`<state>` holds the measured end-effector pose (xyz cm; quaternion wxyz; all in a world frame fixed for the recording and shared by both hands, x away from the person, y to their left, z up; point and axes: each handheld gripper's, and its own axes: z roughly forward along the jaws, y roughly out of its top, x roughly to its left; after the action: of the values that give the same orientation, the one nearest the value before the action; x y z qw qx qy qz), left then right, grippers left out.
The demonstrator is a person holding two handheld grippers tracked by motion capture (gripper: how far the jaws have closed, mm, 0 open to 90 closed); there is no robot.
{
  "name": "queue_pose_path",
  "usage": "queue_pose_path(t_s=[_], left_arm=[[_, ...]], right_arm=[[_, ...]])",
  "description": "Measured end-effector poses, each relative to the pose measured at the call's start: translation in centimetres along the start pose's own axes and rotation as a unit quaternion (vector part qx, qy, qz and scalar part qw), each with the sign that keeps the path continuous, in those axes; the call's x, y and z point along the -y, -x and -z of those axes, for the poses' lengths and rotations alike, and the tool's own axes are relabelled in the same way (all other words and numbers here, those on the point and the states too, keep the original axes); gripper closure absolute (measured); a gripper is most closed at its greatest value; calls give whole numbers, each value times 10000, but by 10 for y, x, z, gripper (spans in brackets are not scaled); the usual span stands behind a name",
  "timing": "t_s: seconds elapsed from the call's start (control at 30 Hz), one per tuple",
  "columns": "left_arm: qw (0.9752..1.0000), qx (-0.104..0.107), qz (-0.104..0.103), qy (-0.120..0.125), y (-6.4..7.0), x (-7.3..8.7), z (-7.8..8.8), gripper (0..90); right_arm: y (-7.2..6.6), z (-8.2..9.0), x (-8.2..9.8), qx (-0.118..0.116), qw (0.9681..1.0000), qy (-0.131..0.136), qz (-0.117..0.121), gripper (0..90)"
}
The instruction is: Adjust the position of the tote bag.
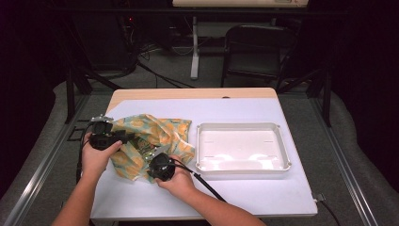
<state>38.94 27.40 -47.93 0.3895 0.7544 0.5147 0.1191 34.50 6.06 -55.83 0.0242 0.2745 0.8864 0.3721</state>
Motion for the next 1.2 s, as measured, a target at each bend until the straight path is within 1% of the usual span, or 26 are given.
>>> queue_pose_path(t_s=[0.03,0.07,0.13,0.2,0.23,0.3,0.37,0.43,0.47,0.53,0.57,0.63,0.67,0.7,0.73,0.83,0.87,0.9,0.93,0.97,1.0,1.07,1.13,1.17,1.2], left_arm=[[10000,13,-57,-2,3,0,1,488],[9998,38,-168,48,10,0,2,489],[9995,74,-271,128,18,0,7,489],[9990,68,-348,263,24,0,14,493],[9988,61,-326,353,26,1,17,505],[9989,45,-325,329,30,4,21,546],[9991,-82,-369,189,34,10,20,597],[9993,-181,-309,94,36,22,15,665],[9994,-205,-288,30,35,26,13,683],[9991,-335,-235,-132,31,36,4,710],[9990,-378,-182,-153,30,39,1,715],[9976,-513,-223,-412,24,46,-7,728],[9971,-554,-213,-477,23,48,-9,731],[9963,-600,-190,-593,21,52,-12,733],[9957,-623,-158,-662,19,54,-13,734],[9950,-606,-156,-778,17,60,-15,735],[9951,-622,-146,-758,16,61,-15,735],[9955,-604,-122,-724,16,62,-15,735],[9954,-600,-126,-738,16,62,-15,735],[9953,-606,-140,-746,16,62,-16,735],[9951,-611,-155,-765,17,62,-16,735],[9950,-641,-159,-749,17,62,-17,735],[9948,-626,-187,-783,18,63,-18,730],[9948,-623,-187,-779,18,63,-18,730],[9949,-633,-185,-763,17,64,-19,730]], right_arm=[[0,0,0,3,10000,-3,-2,893],[0,0,0,4,10000,-3,0,892],[0,0,0,9,10000,13,5,892],[0,1,0,-10,10000,-5,16,891],[0,0,0,-20,10000,8,6,891],[0,1,1,6,10000,-7,-7,890],[0,0,1,2,10000,4,-9,889],[-1,1,1,9,10000,23,4,887],[-1,1,1,28,10000,35,18,885],[-1,0,1,25,10000,68,-16,881],[-1,0,1,24,10000,70,-16,879],[-2,1,1,21,10000,50,-14,867],[-2,1,1,17,10000,74,-32,854],[-2,3,1,4,10000,52,1,831],[-3,5,0,-32,9999,134,-17,798],[-5,17,-4,-118,9992,376,-24,720],[-5,24,-7,-176,9983,558,-82,694],[-4,29,-9,-207,9976,654,-85,692],[-3,36,-13,-103,9965,822,-84,693],[0,42,-17,-23,9960,892,-51,697],[5,47,-22,34,9950,992,-67,698],[16,54,-31,125,9937,1106,-161,691],[26,59,-39,230,9923,1186,-276,667],[32,62,-45,204,9909,1274,-392,657],[37,63,-49,216,9908,1276,-409,646]])
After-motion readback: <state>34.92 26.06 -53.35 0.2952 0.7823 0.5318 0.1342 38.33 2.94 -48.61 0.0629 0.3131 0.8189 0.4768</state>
